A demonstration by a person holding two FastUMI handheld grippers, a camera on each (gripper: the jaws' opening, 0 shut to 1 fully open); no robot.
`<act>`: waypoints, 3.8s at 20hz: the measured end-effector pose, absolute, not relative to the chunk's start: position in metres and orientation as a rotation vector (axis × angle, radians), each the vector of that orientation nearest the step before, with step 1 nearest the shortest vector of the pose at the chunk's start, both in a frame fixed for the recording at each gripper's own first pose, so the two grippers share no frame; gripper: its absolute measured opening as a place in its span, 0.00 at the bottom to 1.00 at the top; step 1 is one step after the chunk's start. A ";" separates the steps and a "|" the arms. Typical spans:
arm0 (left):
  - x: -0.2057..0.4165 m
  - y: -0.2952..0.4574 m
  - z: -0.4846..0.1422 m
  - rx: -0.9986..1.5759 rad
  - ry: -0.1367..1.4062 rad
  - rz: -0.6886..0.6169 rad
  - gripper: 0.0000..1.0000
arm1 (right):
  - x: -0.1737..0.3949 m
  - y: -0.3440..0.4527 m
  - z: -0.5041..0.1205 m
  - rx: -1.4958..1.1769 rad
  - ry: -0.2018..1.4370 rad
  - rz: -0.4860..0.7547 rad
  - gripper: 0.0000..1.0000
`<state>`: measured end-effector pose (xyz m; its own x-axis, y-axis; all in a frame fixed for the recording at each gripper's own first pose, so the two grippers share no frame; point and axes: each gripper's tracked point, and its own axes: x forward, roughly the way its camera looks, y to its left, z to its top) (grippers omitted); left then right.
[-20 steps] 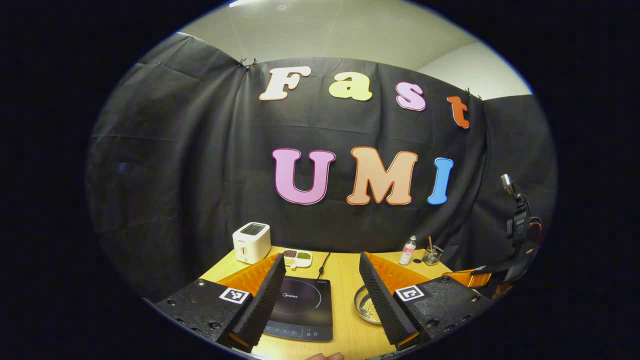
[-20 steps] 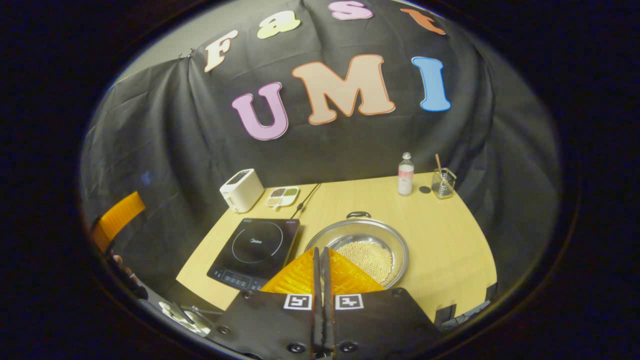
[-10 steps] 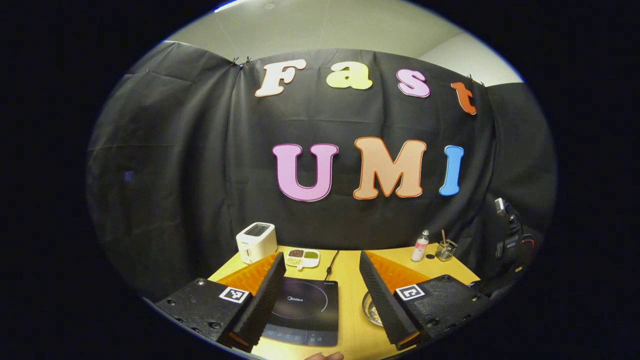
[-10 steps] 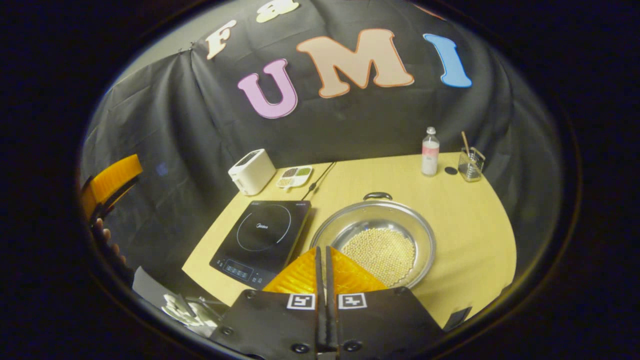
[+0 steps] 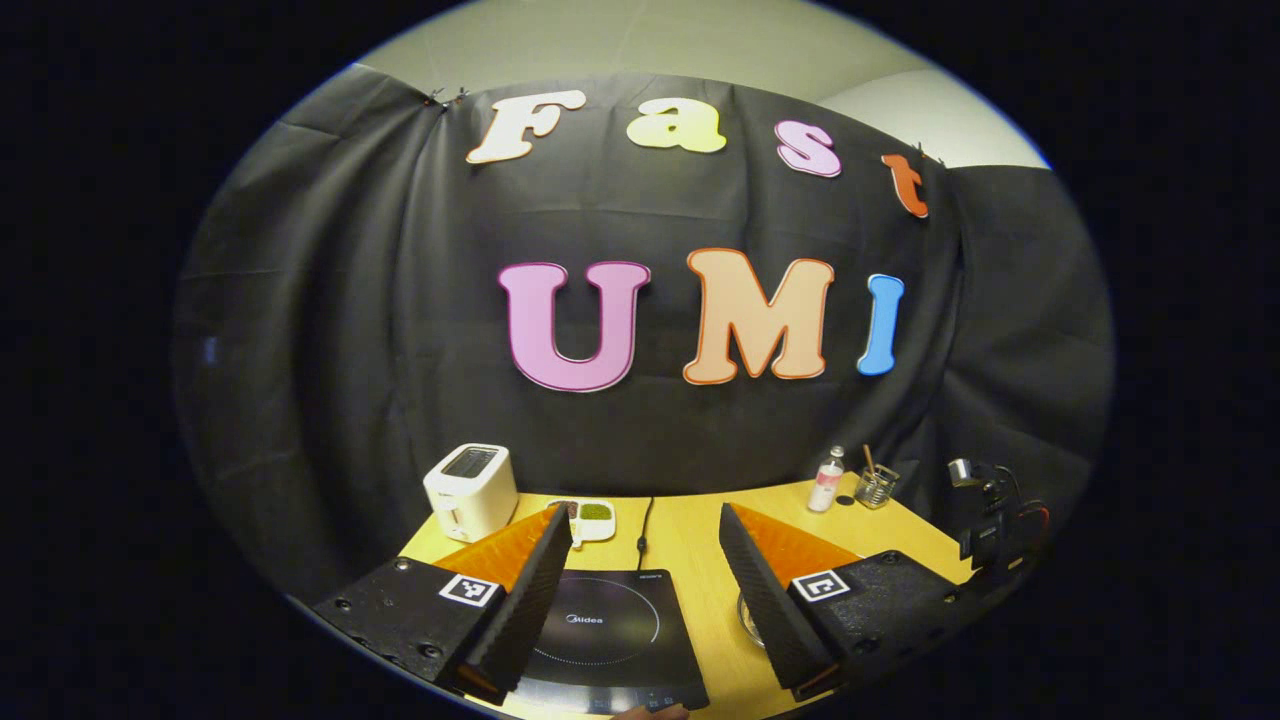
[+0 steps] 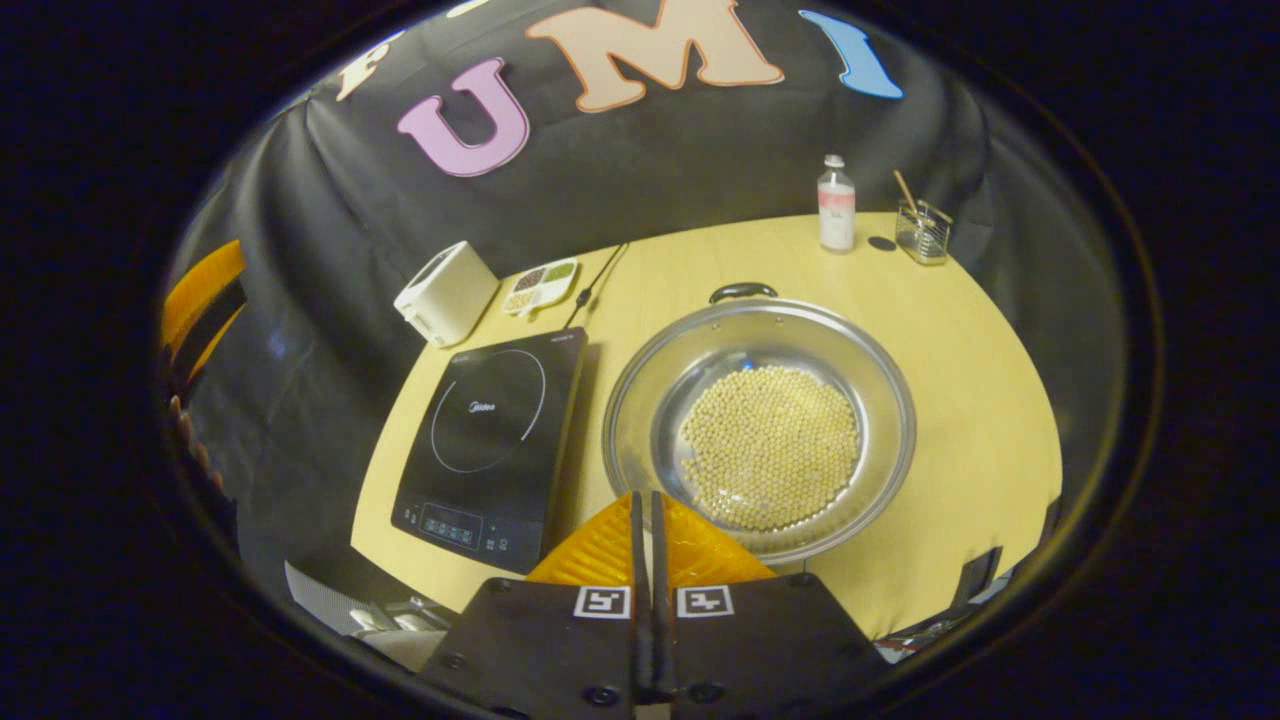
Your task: First push the handle of the pot to place it horizontally, then grasp the pot with both hands and set it on the induction cooktop.
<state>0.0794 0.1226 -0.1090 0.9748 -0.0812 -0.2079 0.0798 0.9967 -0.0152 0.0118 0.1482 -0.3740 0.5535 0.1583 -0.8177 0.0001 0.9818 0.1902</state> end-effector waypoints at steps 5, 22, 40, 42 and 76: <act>0.100 0.129 -0.130 -0.023 0.233 -0.167 0.91 | -0.005 0.154 -0.408 0.133 1.070 0.016 0.03; 0.119 0.145 -0.149 -0.052 0.247 -0.210 0.91 | -0.045 0.130 -0.471 0.041 1.302 -0.105 0.03; 0.125 0.105 -0.151 0.008 0.276 -0.149 0.92 | -0.041 0.050 -0.475 0.037 1.319 -0.062 0.00; 0.124 0.096 -0.152 0.009 0.291 -0.126 0.91 | -0.040 0.037 -0.476 0.032 1.324 -0.049 0.03; 0.095 0.013 -0.252 0.057 0.641 -0.027 0.92 | 0.066 -0.117 -0.441 0.084 1.128 -0.060 0.03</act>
